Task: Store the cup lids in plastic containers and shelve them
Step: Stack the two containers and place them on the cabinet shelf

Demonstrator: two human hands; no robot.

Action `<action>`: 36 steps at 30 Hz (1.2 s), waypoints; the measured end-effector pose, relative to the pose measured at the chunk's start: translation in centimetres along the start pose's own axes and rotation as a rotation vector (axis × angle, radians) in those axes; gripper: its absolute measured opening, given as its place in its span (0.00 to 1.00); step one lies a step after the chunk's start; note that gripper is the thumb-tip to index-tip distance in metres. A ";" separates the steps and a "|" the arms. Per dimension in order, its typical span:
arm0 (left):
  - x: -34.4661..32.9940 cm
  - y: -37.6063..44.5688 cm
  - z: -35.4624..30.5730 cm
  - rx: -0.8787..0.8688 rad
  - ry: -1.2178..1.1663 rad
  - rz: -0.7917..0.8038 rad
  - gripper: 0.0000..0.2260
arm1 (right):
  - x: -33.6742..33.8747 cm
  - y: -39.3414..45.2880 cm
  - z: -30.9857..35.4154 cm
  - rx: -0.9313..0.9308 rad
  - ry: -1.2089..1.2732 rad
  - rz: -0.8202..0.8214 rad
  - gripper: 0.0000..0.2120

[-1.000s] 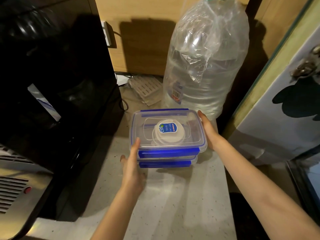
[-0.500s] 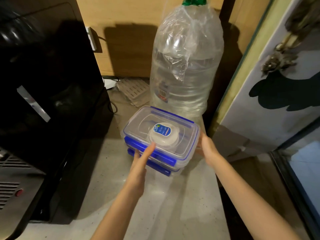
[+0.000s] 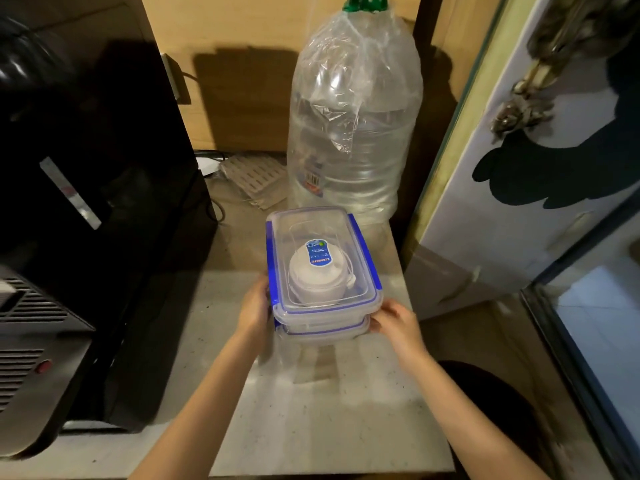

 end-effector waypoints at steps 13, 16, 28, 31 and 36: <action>1.1 -2.3 1.7 -0.216 0.176 0.024 0.17 | -1.6 -1.2 1.4 0.025 0.135 0.094 0.08; 0.4 -3.4 0.4 -0.266 0.205 0.057 0.17 | -0.9 -1.6 2.1 0.053 0.167 0.049 0.10; -5.3 -9.5 -11.8 -0.622 0.350 0.198 0.11 | 3.7 -6.9 14.8 0.358 0.239 -0.119 0.17; -6.8 -11.0 -15.3 -0.640 0.360 0.179 0.12 | 4.9 -8.6 19.4 0.400 0.281 -0.071 0.14; -9.8 -14.7 -22.1 -0.694 0.235 0.256 0.14 | 6.7 -12.9 27.2 0.622 0.072 0.090 0.33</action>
Point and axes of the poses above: each hand's wrist, its own y-axis towards the middle knuckle, its own x-axis out of the back of the hand, z = x × y, the point moved 7 cm from there along y, towards the middle knuckle, and after that the axes turned 9 degrees about -y, right-handed, at the moved point
